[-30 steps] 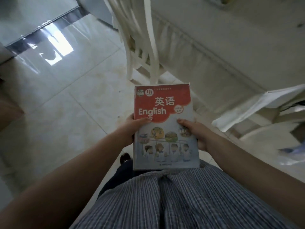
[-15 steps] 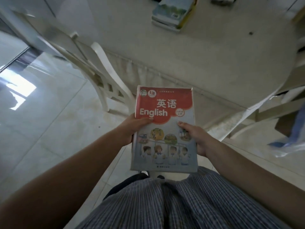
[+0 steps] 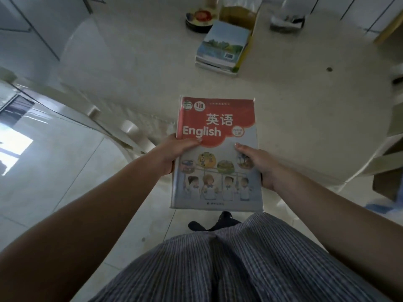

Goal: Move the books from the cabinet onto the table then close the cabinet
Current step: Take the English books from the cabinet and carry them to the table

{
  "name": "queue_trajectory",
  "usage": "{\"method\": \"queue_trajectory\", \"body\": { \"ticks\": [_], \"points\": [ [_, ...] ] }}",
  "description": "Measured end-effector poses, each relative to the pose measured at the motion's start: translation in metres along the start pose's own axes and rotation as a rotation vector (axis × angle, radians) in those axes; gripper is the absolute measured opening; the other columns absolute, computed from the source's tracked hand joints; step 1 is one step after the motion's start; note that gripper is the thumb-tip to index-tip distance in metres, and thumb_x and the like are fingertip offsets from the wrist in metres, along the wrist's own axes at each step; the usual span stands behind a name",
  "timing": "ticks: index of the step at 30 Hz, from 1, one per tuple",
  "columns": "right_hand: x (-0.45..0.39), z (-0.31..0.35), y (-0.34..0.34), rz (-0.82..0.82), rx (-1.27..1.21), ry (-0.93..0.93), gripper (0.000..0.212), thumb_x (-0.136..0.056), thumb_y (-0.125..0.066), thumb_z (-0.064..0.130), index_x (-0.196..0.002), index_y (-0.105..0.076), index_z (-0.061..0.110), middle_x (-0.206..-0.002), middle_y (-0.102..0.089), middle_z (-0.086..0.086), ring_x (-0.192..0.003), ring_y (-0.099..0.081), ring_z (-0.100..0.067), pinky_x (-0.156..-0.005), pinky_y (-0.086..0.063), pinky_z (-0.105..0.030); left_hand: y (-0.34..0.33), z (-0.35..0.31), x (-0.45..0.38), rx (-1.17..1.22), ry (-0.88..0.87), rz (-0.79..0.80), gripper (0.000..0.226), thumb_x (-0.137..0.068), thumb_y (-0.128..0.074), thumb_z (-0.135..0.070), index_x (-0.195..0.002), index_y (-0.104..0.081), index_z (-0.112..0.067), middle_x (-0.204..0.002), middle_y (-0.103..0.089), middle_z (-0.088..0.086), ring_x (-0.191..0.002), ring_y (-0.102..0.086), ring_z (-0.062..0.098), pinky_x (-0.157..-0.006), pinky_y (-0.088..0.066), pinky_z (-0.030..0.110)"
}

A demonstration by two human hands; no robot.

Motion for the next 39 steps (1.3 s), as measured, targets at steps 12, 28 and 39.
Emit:
{"method": "queue_trajectory", "body": {
  "ticks": [12,28,39],
  "points": [
    [-0.094,0.139,0.019,-0.070,-0.026,0.132,0.023,-0.082,-0.069,0.035,-0.089,-0.069,0.014,-0.085,-0.073,-0.008,-0.072,-0.070,-0.022,-0.065,-0.057,-0.031,0.001,-0.115,-0.117,0.001,-0.050,-0.079,0.012,-0.085,-0.065,-0.012,-0.098,-0.066,-0.011,-0.079,-0.075,0.006,-0.066,-0.073,0.019,-0.055,-0.059,0.029],
    [-0.226,0.289,0.034,-0.182,-0.175,0.091,0.036,-0.078,-0.071,0.044,-0.100,-0.069,0.016,-0.098,-0.075,-0.008,-0.084,-0.072,-0.027,-0.073,-0.058,-0.038,0.017,-0.277,-0.285,-0.085,-0.128,-0.116,0.021,-0.085,-0.065,-0.013,-0.106,-0.066,-0.011,-0.080,-0.073,0.006,-0.060,-0.071,0.017,-0.050,-0.054,0.024],
    [-0.291,0.327,0.050,-0.284,-0.114,0.062,0.028,-0.086,-0.065,0.039,-0.103,-0.062,0.017,-0.096,-0.070,-0.005,-0.083,-0.068,-0.022,-0.078,-0.055,-0.035,0.009,-0.301,-0.382,-0.200,-0.066,-0.058,0.004,-0.084,-0.064,-0.009,-0.084,-0.065,-0.013,-0.060,-0.072,-0.001,-0.052,-0.069,0.013,-0.045,-0.052,0.022]
  ]
}}
Point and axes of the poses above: each hand's wrist, its own x-axis away from the middle knuckle, its own y-axis out of the back of the hand, z = x × y, the point moved 6 cm from there along -x, towards the middle knuckle
